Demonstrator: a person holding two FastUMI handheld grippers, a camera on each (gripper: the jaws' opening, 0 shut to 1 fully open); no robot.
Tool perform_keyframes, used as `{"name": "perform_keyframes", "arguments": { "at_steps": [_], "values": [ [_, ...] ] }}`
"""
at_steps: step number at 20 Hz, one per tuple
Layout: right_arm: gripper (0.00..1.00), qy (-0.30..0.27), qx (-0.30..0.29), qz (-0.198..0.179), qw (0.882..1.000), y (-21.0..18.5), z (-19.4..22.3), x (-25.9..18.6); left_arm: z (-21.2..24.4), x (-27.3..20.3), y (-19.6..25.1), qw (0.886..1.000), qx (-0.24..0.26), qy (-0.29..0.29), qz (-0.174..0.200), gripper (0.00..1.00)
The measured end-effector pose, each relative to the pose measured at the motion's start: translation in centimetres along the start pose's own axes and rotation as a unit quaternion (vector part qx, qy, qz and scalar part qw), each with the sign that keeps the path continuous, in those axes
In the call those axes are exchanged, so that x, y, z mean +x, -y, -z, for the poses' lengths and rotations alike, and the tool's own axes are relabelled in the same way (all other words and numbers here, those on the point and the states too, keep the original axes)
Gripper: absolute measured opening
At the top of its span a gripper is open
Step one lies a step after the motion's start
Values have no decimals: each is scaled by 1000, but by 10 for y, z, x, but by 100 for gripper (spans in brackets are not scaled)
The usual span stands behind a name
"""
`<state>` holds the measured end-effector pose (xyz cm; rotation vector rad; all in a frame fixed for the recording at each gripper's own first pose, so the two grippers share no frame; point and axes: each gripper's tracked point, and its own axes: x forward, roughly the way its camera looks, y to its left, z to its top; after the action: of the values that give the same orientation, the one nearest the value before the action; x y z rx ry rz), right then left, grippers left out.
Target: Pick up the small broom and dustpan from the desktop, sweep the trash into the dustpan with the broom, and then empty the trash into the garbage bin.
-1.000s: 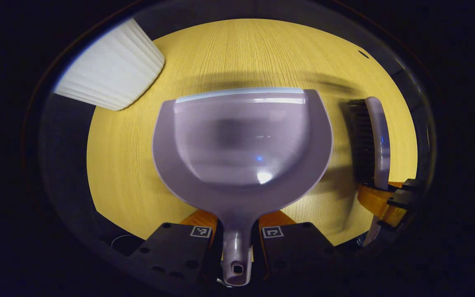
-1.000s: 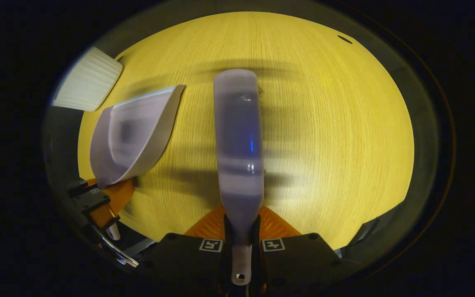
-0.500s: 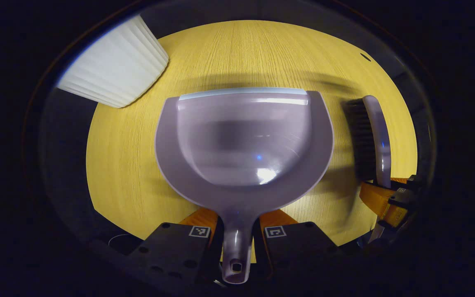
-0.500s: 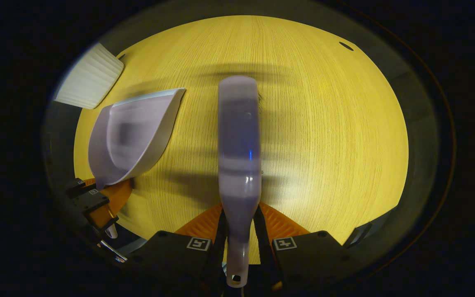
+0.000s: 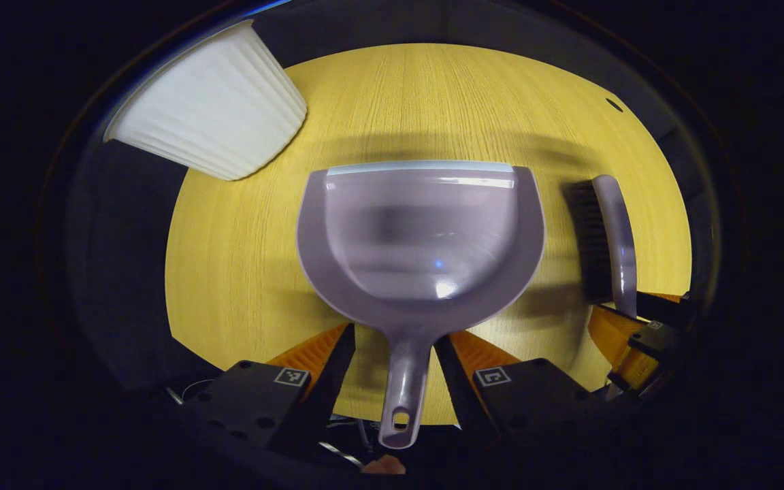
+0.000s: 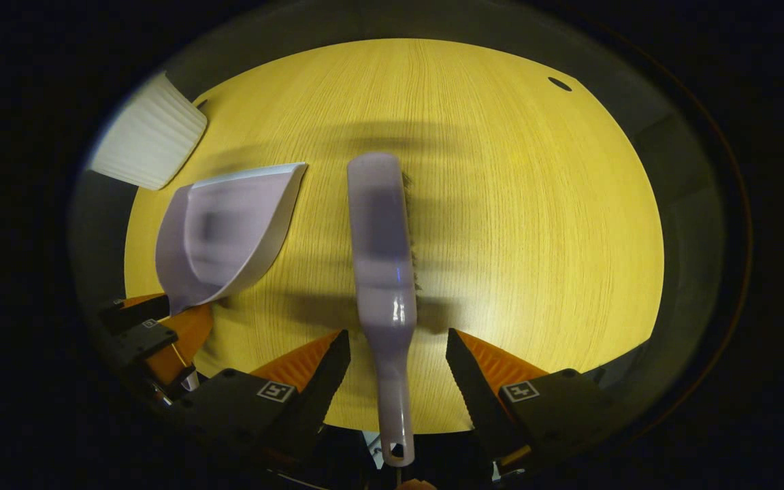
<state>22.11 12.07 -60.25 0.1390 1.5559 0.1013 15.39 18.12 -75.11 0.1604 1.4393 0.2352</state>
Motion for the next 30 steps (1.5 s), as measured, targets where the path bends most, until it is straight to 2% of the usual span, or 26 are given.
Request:
{"name": "perform_keyframes", "arguments": {
  "at_steps": [3,6,12,14,18,20,23,25,27,30],
  "values": [
    [94,17,-8,2,1000,2,0,-6,-1,-7,-4,1000,-10,24,-14,84],
    [94,32,-10,0,999,2,0,-6,-2,-13,1,999,-15,39,-8,84],
    [94,53,-15,-4,998,5,0,-21,-3,-43,17,998,-8,53,37,85],
    [94,69,-17,-8,997,6,-2,-33,-8,-62,18,996,-8,74,52,84],
    [94,133,-8,-30,991,12,-8,-80,-12,-117,31,984,11,139,107,84],
    [94,180,-9,-38,983,18,-9,-112,-15,-145,32,972,27,199,121,84],
    [94,257,9,-41,966,32,-8,-173,-18,-198,37,942,47,307,129,84],
    [94,321,6,-29,947,39,-13,-218,-24,-231,36,912,51,388,126,85],
    [94,387,-1,-18,922,40,-14,-263,-20,-269,37,869,53,476,124,84],
    [93,496,-20,5,868,27,-9,-330,-7,-303,27,803,33,582,121,84]
  ]
}}
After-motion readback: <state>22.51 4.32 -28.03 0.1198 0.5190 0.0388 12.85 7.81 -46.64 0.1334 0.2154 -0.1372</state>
